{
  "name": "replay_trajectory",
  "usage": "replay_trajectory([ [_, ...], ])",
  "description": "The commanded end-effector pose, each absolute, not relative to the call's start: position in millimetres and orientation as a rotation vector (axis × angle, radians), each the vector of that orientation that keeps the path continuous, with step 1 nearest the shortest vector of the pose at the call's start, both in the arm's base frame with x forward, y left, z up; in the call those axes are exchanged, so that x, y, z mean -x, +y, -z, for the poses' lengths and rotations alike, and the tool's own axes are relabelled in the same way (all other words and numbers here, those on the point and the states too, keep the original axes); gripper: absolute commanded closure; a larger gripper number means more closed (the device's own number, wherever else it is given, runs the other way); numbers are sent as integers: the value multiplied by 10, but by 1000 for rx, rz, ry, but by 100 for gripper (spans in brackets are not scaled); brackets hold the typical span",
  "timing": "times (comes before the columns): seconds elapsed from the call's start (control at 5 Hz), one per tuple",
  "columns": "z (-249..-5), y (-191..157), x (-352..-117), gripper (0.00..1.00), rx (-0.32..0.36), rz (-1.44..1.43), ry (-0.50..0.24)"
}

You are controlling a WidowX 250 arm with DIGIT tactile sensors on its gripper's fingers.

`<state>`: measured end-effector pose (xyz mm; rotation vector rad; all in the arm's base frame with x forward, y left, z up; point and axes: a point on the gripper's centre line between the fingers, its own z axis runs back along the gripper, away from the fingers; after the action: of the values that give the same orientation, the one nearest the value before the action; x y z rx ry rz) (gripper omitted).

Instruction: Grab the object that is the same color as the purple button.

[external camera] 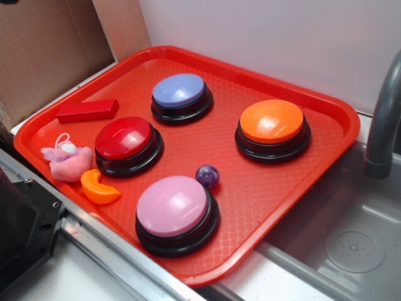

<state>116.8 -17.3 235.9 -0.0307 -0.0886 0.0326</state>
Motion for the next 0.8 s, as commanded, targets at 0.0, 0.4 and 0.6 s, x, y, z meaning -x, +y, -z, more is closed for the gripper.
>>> replay_trajectory([
  [0.0,-2359,-173,-1168,0,31,-33,-89],
  [0.4,-1907,-409,-1509,0,67,-88,-85],
  [0.6,-1602,-551,-1722,0,76,-186,-104],
])
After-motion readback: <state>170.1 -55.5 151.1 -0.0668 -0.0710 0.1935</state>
